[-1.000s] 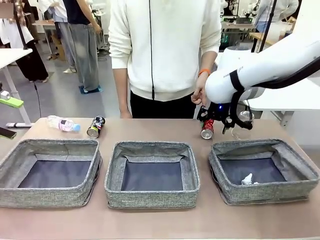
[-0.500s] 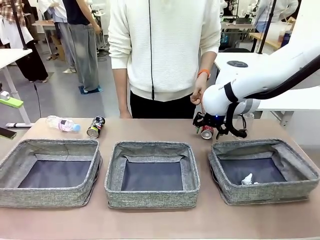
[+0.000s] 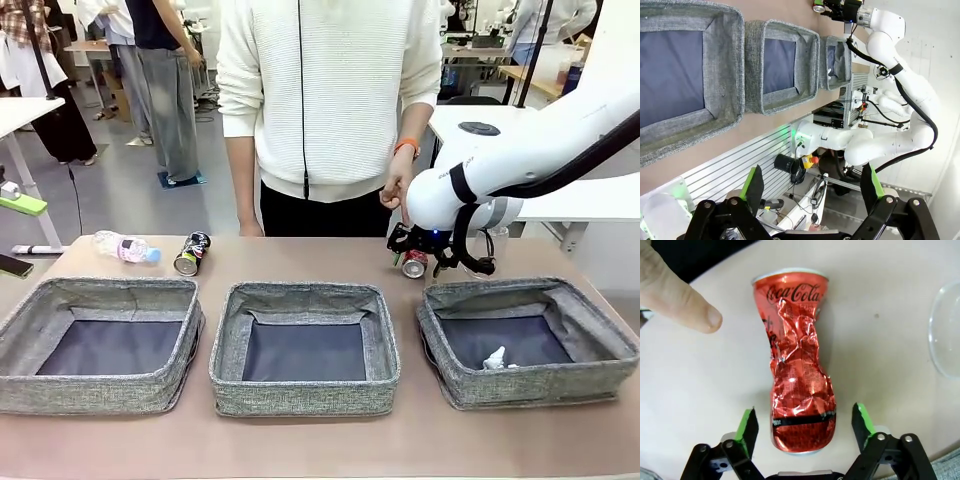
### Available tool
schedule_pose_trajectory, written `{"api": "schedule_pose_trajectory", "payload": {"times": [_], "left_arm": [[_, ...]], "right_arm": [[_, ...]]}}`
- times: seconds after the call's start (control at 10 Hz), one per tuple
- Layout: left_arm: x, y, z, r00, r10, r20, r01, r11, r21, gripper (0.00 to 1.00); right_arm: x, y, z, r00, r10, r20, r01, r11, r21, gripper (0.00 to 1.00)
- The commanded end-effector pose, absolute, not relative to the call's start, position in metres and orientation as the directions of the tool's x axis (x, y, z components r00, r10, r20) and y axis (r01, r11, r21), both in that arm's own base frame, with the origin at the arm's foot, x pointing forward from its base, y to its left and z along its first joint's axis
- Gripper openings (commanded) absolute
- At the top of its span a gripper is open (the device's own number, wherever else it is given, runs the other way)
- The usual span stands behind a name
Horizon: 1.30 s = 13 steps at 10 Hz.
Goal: Sort the waste into the appropriate baskets.
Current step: Pick up the waste item pointed out by the person.
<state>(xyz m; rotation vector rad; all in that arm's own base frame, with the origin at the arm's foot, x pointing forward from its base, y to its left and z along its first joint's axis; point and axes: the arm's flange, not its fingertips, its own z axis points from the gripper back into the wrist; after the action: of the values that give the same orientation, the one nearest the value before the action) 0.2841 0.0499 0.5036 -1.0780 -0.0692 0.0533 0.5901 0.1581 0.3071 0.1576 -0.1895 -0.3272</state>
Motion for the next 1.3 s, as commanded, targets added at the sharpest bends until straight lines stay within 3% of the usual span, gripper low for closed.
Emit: {"api": "schedule_pose_trajectory", "payload": {"times": [0.0, 0.1, 0.2, 0.3, 0.9, 1.1, 1.2], "left_arm": [[0.283, 0.05, 0.505, 0.996, 0.082, 0.025, -0.016, 0.464, -0.886, 1.0], [0.283, 0.05, 0.505, 0.996, 0.082, 0.025, -0.016, 0.464, -0.886, 1.0], [0.283, 0.05, 0.505, 0.996, 0.082, 0.025, -0.016, 0.464, -0.886, 1.0], [0.283, 0.05, 0.505, 0.996, 0.082, 0.025, -0.016, 0.464, -0.886, 1.0], [0.283, 0.05, 0.505, 0.996, 0.082, 0.025, -0.016, 0.464, -0.886, 1.0], [0.283, 0.05, 0.505, 0.996, 0.082, 0.025, -0.016, 0.464, -0.886, 1.0], [0.283, 0.05, 0.505, 0.996, 0.082, 0.025, -0.016, 0.464, -0.886, 1.0]], "right_arm": [[0.585, 0.156, 0.304, 0.914, -0.342, 0.217, 0.305, 0.934, 0.187, 0.4], [0.585, 0.155, 0.303, 0.913, -0.345, 0.218, 0.307, 0.933, 0.189, 0.0], [0.585, 0.155, 0.303, 0.912, -0.348, 0.218, 0.311, 0.932, 0.189, 0.36], [0.585, 0.154, 0.303, 0.912, -0.351, 0.214, 0.314, 0.93, 0.19, 0.0], [0.583, 0.149, 0.305, 0.912, -0.362, 0.192, 0.324, 0.925, 0.2, 0.0], [0.572, 0.13, 0.343, 0.897, -0.387, 0.214, 0.338, 0.912, 0.234, 0.0], [0.557, 0.116, 0.389, 0.899, -0.39, 0.199, 0.339, 0.907, 0.249, 0.0]]}}
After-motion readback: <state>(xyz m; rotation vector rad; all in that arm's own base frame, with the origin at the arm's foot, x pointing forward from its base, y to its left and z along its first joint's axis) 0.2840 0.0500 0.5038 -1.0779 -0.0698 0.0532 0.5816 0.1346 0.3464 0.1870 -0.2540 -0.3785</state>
